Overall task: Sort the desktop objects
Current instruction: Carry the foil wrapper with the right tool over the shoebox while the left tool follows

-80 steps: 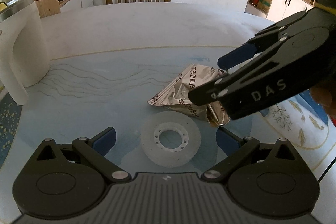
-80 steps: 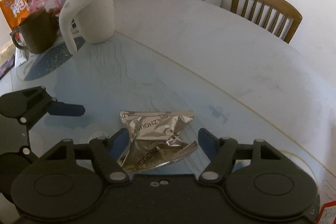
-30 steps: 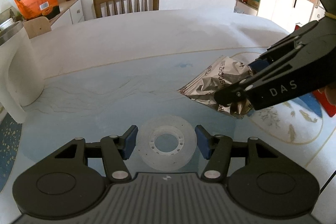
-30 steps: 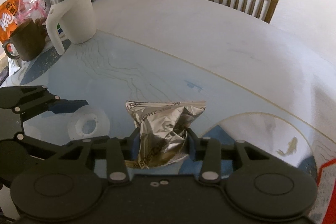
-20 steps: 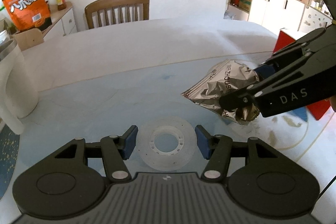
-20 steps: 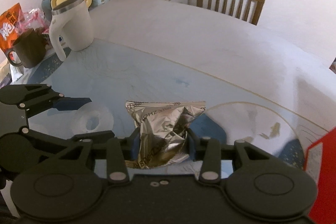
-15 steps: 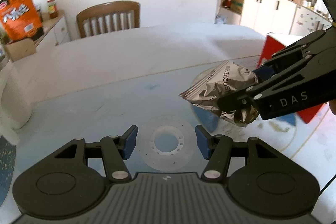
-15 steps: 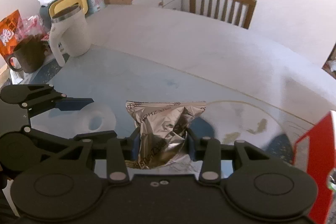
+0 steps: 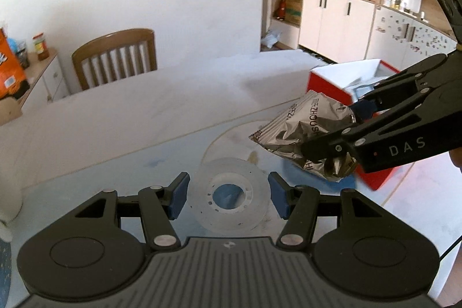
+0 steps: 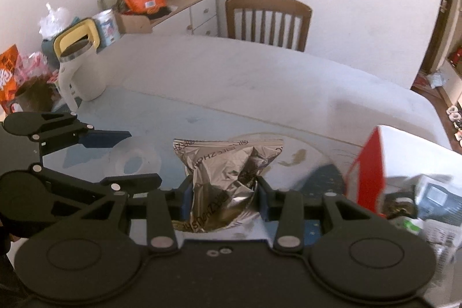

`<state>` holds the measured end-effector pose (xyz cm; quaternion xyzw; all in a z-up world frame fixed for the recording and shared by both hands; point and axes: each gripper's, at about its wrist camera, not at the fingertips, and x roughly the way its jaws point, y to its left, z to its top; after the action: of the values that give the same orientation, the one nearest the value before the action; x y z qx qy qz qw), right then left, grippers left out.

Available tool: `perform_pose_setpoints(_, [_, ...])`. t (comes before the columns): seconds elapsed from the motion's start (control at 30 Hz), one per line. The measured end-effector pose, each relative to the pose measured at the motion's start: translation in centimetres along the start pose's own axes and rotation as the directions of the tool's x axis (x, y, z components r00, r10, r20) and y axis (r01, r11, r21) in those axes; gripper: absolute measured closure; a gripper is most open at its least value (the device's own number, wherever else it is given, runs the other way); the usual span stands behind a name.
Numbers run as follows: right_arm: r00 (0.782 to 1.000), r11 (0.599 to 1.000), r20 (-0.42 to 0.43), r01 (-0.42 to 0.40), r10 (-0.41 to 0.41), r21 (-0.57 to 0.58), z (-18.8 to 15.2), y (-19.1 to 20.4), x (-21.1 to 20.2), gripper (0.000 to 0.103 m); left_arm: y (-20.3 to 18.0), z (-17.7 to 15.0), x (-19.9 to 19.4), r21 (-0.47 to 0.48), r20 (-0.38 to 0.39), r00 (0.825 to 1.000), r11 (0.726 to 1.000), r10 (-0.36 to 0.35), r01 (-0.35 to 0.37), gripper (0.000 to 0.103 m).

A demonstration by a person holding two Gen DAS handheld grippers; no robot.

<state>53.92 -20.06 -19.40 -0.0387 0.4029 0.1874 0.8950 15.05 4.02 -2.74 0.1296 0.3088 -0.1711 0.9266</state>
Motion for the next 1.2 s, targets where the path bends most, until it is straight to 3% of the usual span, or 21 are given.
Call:
perform_pose_setpoints(0.67, [0.994, 0.994, 0.073, 0.072, -0.078, 0.083, -3.0, -10.4, -6.1, 0.062, -11.0, 6.4, 2.6, 0.119, 0.063, 0.995, 0.990, -0.077, 0.069, 0.045])
perform_pose_setpoints(1.2, [0.984, 0.978, 0.082, 0.146, -0.159, 0.147, -7.4, -18.9, -10.4, 0.062, -19.3, 8.6, 4.7, 0.189, 0.068, 0.990, 0.976, -0.120, 0.106, 0.045])
